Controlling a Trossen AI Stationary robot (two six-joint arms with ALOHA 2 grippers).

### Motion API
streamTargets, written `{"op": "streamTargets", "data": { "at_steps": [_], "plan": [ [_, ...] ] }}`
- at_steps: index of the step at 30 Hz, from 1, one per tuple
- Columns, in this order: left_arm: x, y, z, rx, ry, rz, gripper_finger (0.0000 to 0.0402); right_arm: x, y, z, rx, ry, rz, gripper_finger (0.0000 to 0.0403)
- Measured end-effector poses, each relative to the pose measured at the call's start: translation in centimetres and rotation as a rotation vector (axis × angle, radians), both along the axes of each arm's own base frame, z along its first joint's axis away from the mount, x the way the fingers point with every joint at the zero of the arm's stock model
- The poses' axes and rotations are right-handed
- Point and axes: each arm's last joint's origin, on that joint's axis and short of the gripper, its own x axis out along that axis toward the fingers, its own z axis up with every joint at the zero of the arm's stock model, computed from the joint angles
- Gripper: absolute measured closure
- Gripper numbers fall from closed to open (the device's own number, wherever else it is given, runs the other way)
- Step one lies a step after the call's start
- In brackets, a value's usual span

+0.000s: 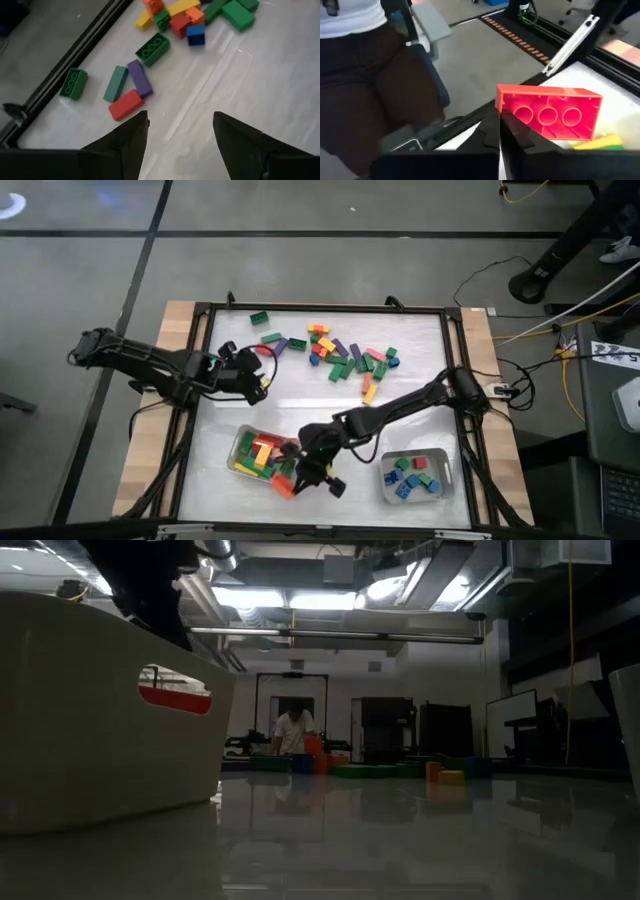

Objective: Sort blocks by size
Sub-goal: Put the rectangular orange game piece into the white bin

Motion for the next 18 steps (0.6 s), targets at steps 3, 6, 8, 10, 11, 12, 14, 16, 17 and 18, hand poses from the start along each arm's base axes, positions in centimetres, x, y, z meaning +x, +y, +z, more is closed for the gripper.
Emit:
{"op": "streamTargets", "data": {
  "at_steps": [3, 6, 8, 10, 11, 12, 14, 16, 17, 18],
  "plan": [
    [0.0, 0.3, 0.0, -0.004, -0.006, 0.019, 0.019, 0.8, 0.4, -0.9, 0.018, -0.057, 0.0, 0.0402],
    [0.1, 0.4, 0.0, -0.004, -0.008, 0.026, 0.019, 1.5, 0.4, -2.1, 0.012, -0.085, -0.033, 0.0402],
    [0.1, 0.4, 0.0, -0.006, -0.009, 0.03, 0.019, 2.0, 0.0, -2.8, -0.02, -0.086, -0.093, 0.0402],
    [0.1, 0.4, 0.0, -0.007, -0.011, 0.032, 0.019, 2.3, -0.5, -3.4, -0.058, -0.084, -0.162, 0.0402],
    [0.1, 0.4, 0.0, -0.007, -0.01, 0.033, 0.019, 2.4, -0.8, -3.6, -0.077, -0.077, -0.196, 0.0402],
    [0.1, 0.4, 0.0, -0.007, -0.01, 0.033, 0.019, 2.5, -1.2, -3.7, -0.091, -0.071, -0.224, 0.0402],
    [0.1, 0.4, 0.0, -0.008, -0.011, 0.033, 0.019, 2.7, -1.7, -3.8, -0.112, -0.069, -0.27, 0.0397],
    [0.1, 0.4, 0.0, -0.008, -0.011, 0.033, 0.019, 2.9, -2.1, -3.7, -0.119, -0.072, -0.304, 0.0388],
    [0.1, 0.4, 0.0, -0.007, -0.011, 0.034, 0.019, 2.9, -2.1, -3.7, -0.121, -0.078, -0.311, 0.0383],
    [0.1, 0.4, 0.0, -0.007, -0.011, 0.034, 0.019, 2.9, -2.1, -3.7, -0.122, -0.083, -0.31, 0.0376]
  ]
}}
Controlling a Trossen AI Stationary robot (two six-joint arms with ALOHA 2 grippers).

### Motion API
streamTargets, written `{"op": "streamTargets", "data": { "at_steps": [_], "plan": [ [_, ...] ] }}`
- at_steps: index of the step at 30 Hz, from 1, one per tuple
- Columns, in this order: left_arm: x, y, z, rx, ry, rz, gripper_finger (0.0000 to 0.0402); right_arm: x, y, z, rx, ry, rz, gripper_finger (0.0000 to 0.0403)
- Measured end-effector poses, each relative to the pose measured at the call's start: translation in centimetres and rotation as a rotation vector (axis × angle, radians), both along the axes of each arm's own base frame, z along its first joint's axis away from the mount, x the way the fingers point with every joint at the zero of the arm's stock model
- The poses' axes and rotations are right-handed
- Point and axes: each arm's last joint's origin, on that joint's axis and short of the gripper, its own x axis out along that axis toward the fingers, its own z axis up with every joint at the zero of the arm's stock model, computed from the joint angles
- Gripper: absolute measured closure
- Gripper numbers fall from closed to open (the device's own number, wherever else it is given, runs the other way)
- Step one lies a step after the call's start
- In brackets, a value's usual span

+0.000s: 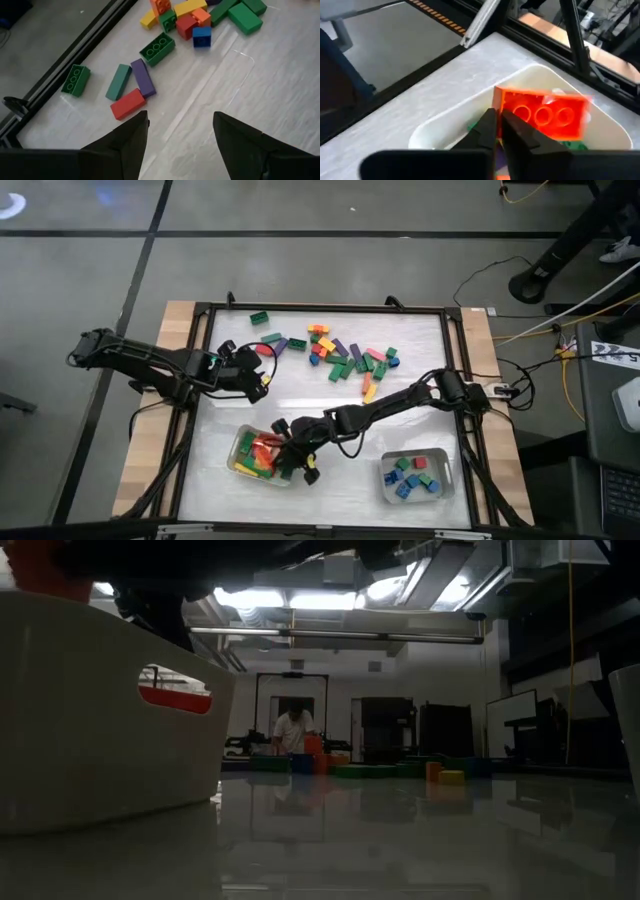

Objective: Sort blocks by size
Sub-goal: Put the rectangular orange game piece into the white bin, then put the rectangular red block into the white bin

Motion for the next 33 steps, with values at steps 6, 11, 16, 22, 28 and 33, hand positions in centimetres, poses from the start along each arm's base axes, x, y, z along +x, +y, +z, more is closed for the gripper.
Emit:
{"op": "streamTargets", "data": {
  "at_steps": [6, 11, 16, 22, 28, 33],
  "plan": [
    [0.0, 0.5, 0.0, -0.003, -0.003, 0.027, 0.019, -0.2, 0.2, -0.2, -0.012, 0.024, 0.012, 0.0316],
    [0.0, 2.2, -0.1, -0.006, 0.028, 0.075, 0.019, -0.3, 0.0, -0.2, -0.013, 0.044, -0.023, 0.0264],
    [-0.1, 4.4, -0.5, -0.059, 0.133, 0.01, 0.019, -1.6, -0.7, 2.0, -0.079, 0.104, -0.083, 0.0245],
    [-0.3, 7.4, -1.2, -0.094, 0.291, -0.138, 0.019, -4.8, -2.0, 5.9, -0.197, 0.208, -0.184, 0.0248],
    [0.6, 10.4, -2.9, -0.072, 0.432, -0.286, 0.019, -8.5, -3.5, 8.7, -0.34, 0.351, -0.279, 0.0249],
    [1.8, 13.2, -5.3, -0.084, 0.5, -0.338, 0.019, -11.2, -4.6, 9.6, -0.402, 0.508, -0.356, 0.0249]
  ]
}}
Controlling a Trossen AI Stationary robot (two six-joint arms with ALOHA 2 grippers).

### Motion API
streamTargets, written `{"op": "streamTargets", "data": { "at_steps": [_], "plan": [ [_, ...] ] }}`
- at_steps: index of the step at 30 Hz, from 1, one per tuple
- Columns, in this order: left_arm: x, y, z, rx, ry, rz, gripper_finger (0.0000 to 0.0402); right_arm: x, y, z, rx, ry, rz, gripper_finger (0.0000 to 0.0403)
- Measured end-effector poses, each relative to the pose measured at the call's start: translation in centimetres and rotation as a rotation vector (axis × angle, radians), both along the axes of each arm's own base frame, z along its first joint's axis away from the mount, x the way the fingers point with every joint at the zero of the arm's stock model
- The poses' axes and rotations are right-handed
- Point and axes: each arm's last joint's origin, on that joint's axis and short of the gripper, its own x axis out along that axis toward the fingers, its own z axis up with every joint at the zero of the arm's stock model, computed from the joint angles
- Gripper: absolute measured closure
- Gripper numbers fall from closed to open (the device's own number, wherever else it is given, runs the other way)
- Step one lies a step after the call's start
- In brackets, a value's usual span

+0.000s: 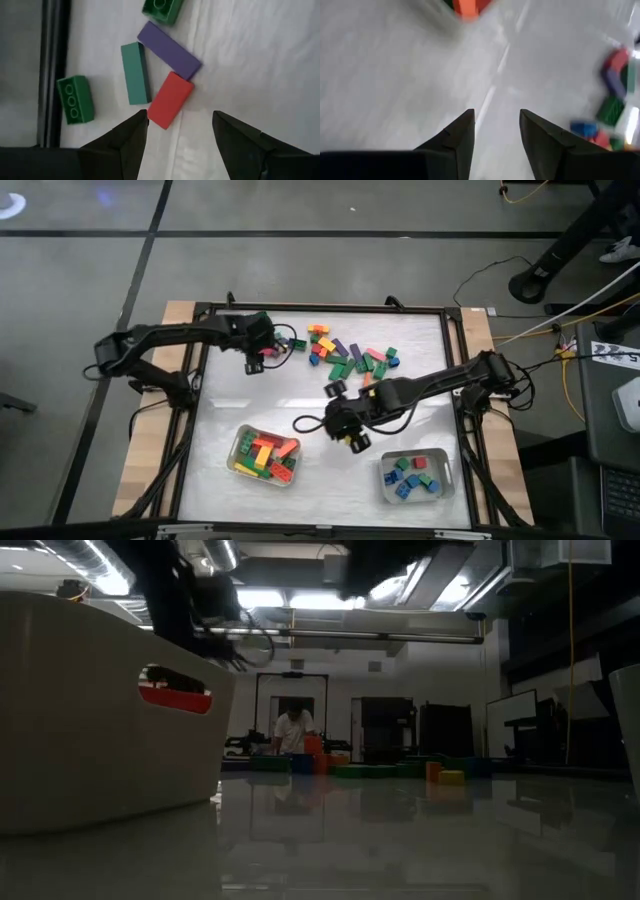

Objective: Sort blocks by size
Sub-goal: Put the rectangular red block into the white bin

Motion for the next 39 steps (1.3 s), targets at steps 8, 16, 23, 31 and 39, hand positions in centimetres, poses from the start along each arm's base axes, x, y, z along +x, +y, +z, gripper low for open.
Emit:
{"op": "streamTargets", "data": {
  "at_steps": [8, 16, 23, 31, 39],
  "plan": [
    [0.0, 3.4, -4.6, -0.122, 0.159, 0.014, 0.019, -1.9, -1.9, -0.2, -0.007, 0.185, -0.139, 0.0249],
    [0.4, 5.2, -6.6, -0.11, 0.161, 0.023, 0.019, -1.4, -4.8, -0.2, 0.004, 0.201, -0.219, 0.0249],
    [0.4, 5.0, -6.0, -0.1, 0.14, -0.011, 0.019, -1.1, -7.4, -0.2, 0.009, 0.201, -0.287, 0.0248],
    [0.6, 5.1, -6.0, -0.085, 0.134, -0.044, 0.019, -0.9, -9.6, -0.2, 0.004, 0.204, -0.32, 0.0248],
    [1.0, 4.7, -5.9, -0.078, 0.13, -0.07, 0.019, -0.9, -11.0, -0.2, -0.002, 0.208, -0.32, 0.0249]
  ]
}}
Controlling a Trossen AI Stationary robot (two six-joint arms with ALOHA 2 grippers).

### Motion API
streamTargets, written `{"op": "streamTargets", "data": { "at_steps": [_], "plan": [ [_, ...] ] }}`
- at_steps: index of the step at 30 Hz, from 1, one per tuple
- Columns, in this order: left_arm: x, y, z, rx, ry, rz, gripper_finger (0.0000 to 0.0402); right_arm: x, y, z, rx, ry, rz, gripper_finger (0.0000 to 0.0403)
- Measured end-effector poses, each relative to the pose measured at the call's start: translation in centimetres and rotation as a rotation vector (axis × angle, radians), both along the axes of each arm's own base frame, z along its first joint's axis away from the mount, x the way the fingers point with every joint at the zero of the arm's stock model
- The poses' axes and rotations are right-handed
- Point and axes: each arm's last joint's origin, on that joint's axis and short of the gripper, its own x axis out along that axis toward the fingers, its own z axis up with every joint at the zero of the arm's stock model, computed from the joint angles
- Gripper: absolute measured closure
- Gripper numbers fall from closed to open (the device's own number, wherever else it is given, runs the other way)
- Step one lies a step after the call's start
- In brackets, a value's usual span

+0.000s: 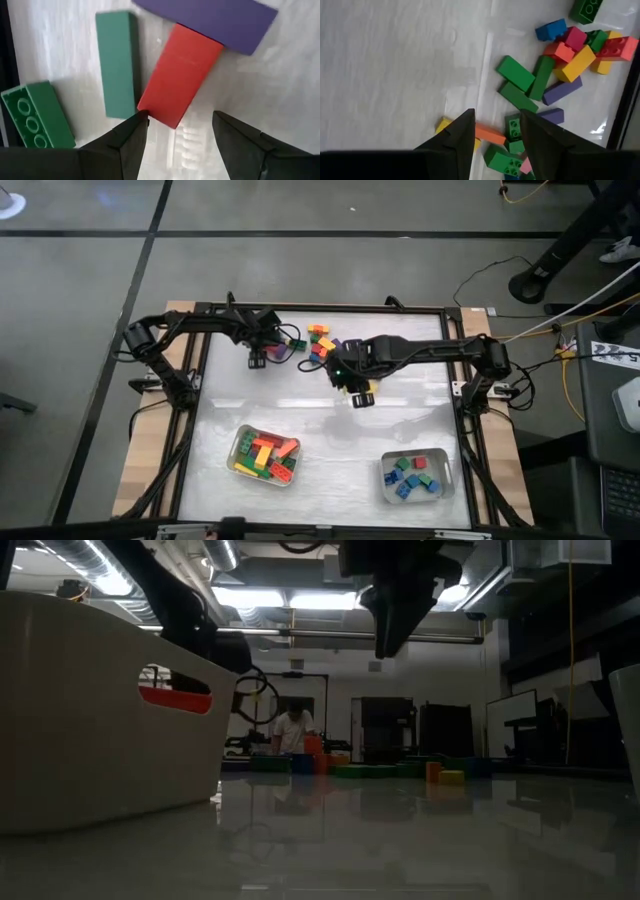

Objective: Sort blocks by size
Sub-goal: Put the rectangular red block into the white bin

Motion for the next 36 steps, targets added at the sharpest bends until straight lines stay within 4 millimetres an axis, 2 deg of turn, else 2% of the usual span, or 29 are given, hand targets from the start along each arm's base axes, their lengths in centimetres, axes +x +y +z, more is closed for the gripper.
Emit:
{"op": "streamTargets", "data": {
  "at_steps": [8, 15, 21, 26, 36],
  "plan": [
    [1.1, -0.8, 0.2, 0.028, -0.019, -0.088, 0.019, 0.3, -0.9, -0.3, 0.087, -0.031, 0.012, 0.0249],
    [2.1, -0.3, 0.7, 0.102, -0.097, -0.148, 0.019, 0.2, -1.0, -2.5, 0.085, 0.006, 0.034, 0.0249],
    [1.9, 0.0, 0.5, 0.03, -0.153, -0.148, 0.019, -0.4, -1.0, -4.4, 0.088, 0.064, 0.034, 0.0249],
    [1.7, 0.6, 0.4, 0.032, -0.161, -0.135, 0.019, -0.5, -1.0, -5.1, 0.091, 0.075, 0.021, 0.0249],
    [1.4, 1.9, -1.5, -0.056, -0.166, -0.101, 0.019, -0.5, -0.9, -5.3, 0.117, 0.067, 0.024, 0.0249]
  ]
}}
